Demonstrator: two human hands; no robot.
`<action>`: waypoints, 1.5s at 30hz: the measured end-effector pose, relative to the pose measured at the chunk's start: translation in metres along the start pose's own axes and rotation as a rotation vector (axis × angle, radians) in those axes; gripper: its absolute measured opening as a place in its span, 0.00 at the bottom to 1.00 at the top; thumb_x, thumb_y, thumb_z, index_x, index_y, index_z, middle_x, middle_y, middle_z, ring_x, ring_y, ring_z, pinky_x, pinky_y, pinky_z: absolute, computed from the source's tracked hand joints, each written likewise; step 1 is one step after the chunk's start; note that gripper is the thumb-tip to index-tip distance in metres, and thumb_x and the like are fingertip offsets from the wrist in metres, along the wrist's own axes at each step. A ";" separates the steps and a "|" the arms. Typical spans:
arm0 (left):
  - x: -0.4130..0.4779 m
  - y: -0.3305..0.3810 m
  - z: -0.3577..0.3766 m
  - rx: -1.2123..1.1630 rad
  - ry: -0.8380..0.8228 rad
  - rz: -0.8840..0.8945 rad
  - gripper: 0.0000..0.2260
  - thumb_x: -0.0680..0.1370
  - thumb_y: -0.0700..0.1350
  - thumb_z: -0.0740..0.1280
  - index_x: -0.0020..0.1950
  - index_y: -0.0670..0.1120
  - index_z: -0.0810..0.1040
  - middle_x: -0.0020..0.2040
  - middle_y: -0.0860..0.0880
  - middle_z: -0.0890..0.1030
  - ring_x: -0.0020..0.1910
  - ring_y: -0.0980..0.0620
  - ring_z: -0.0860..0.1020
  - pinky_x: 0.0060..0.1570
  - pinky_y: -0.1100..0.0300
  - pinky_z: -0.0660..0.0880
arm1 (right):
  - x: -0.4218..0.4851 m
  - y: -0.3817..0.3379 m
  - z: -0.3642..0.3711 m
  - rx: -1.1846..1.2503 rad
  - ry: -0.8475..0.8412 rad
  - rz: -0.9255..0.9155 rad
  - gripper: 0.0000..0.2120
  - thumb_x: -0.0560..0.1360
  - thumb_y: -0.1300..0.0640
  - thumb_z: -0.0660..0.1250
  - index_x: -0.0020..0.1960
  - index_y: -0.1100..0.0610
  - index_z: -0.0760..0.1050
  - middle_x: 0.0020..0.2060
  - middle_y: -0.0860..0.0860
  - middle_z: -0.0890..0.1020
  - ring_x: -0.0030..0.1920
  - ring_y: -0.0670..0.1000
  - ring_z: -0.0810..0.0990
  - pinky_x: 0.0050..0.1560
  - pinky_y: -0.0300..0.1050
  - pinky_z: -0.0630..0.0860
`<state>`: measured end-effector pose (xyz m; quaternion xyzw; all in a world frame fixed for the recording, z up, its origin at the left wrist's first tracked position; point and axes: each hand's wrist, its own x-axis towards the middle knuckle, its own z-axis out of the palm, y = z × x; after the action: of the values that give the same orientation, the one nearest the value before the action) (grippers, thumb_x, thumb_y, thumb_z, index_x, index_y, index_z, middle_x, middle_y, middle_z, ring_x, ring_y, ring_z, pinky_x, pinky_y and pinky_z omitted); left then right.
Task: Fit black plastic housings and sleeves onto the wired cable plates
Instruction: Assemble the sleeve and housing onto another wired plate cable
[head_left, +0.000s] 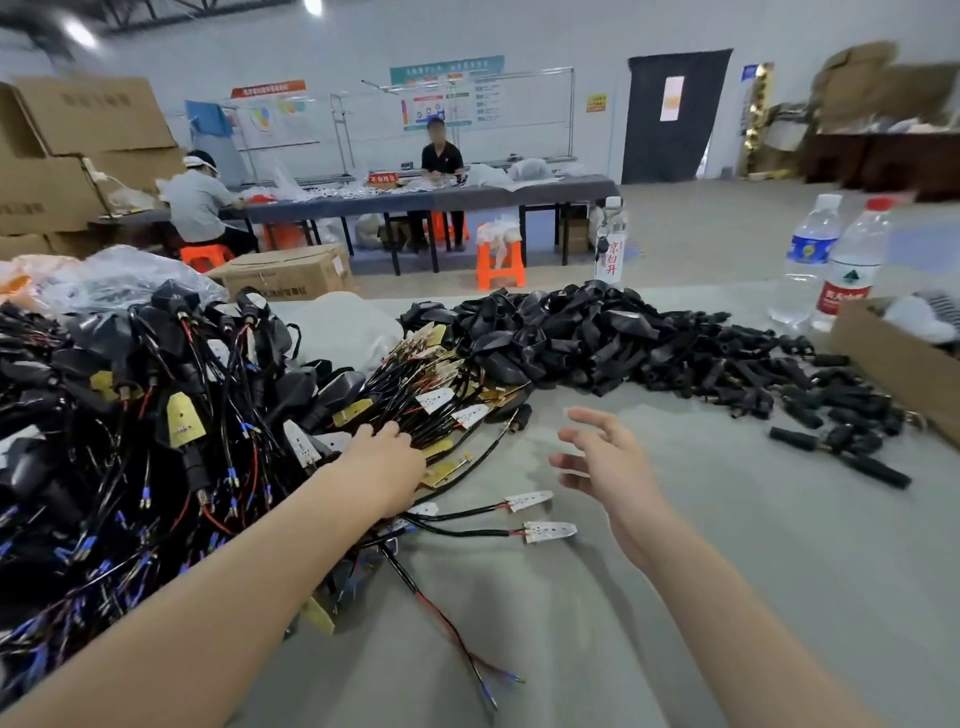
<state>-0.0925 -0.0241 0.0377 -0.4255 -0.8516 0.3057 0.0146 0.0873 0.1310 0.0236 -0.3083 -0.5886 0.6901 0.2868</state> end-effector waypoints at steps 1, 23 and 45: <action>-0.002 -0.001 0.003 -0.021 0.010 -0.004 0.14 0.82 0.47 0.59 0.66 0.45 0.74 0.65 0.44 0.73 0.67 0.42 0.66 0.63 0.47 0.65 | 0.000 0.000 -0.003 0.002 0.007 0.005 0.14 0.82 0.62 0.54 0.59 0.50 0.75 0.51 0.50 0.80 0.42 0.49 0.83 0.45 0.45 0.81; -0.047 -0.040 -0.026 -0.947 0.500 -0.077 0.05 0.83 0.48 0.61 0.48 0.50 0.72 0.39 0.51 0.79 0.39 0.47 0.76 0.41 0.53 0.71 | -0.043 0.012 0.008 -0.419 -0.171 -0.257 0.13 0.82 0.60 0.55 0.60 0.47 0.74 0.51 0.47 0.80 0.41 0.36 0.80 0.42 0.30 0.73; -0.049 0.096 -0.036 -2.623 0.698 -0.346 0.06 0.84 0.44 0.59 0.52 0.48 0.75 0.39 0.48 0.83 0.30 0.55 0.79 0.29 0.60 0.76 | -0.048 -0.011 -0.037 0.588 -0.172 0.056 0.11 0.80 0.61 0.63 0.60 0.52 0.74 0.51 0.52 0.85 0.45 0.52 0.86 0.40 0.42 0.80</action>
<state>0.0178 0.0016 0.0270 -0.0701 -0.5075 -0.8463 -0.1459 0.1468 0.1202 0.0348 -0.1687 -0.3771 0.8620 0.2936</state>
